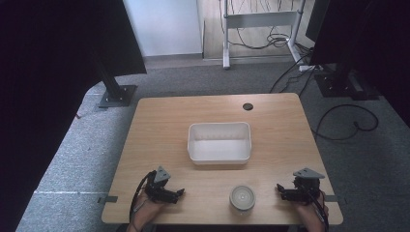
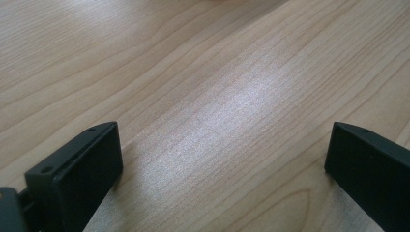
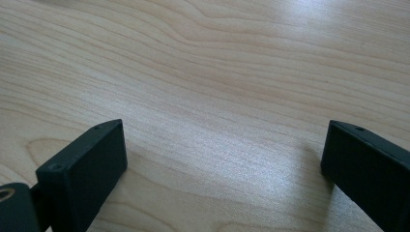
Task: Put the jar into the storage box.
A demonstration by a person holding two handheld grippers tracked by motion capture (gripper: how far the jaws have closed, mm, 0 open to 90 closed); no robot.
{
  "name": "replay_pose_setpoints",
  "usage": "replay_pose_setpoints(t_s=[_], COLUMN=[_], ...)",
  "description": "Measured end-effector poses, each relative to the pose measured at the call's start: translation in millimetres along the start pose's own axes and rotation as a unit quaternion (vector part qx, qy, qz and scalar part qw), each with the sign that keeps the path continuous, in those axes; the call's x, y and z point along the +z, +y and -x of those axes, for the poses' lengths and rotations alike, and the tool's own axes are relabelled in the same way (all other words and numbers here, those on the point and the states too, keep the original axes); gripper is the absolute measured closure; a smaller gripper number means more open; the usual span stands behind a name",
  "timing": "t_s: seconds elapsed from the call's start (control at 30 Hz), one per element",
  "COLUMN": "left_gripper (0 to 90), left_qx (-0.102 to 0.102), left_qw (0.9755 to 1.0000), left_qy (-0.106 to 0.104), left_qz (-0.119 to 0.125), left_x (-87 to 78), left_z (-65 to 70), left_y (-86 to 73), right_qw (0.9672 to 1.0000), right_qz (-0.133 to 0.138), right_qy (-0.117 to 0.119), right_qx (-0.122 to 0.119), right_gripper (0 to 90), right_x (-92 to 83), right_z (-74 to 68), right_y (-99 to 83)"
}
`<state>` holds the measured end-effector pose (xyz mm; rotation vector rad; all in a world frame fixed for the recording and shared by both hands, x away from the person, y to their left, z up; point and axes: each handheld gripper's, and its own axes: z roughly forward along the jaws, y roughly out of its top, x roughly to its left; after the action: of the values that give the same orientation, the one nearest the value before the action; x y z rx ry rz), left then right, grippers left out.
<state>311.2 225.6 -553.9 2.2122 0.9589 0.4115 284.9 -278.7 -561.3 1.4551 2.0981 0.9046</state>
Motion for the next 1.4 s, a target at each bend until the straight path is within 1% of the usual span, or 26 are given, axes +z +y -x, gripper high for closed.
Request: replay_pose_setpoints(t_s=[0.4, 0.87, 1.03, 1.2, 1.4], left_gripper=[0.2, 5.6, 6.5, 6.6, 6.7], left_qx=[-0.002, -0.011, -0.01, -0.009, -0.003], left_qw=[1.0, 0.9999, 0.9999, 0.9999, 0.9999], left_qy=[0.001, 0.007, 0.005, 0.002, 0.0], left_qz=[0.003, 0.002, 0.001, 0.009, 0.013], left_x=[-0.7, -3.8, -5.9, -9.3, -12.6], left_z=[-0.1, -0.2, 1.6, 4.7, 9.8], left_y=[-0.9, -1.1, -1.0, 1.2, 4.4], right_qw=[1.0, 1.0, 1.0, 1.0, 1.0], right_qz=[0.0, 0.0, 0.0, 0.0, 0.0], right_qy=[0.0, 0.0, 0.0, 0.0, 0.0], right_qx=[0.0, 0.0, 0.0, 0.0, -0.001], right_gripper=[2.0, 2.0, 2.0, 2.0, 2.0], right_x=[0.0, 0.0, 0.0, 0.0, 0.0], right_z=[0.0, 0.0, 0.0, 0.0, 0.0], right_y=[0.0, 0.0, 0.0, 0.0, 0.0])
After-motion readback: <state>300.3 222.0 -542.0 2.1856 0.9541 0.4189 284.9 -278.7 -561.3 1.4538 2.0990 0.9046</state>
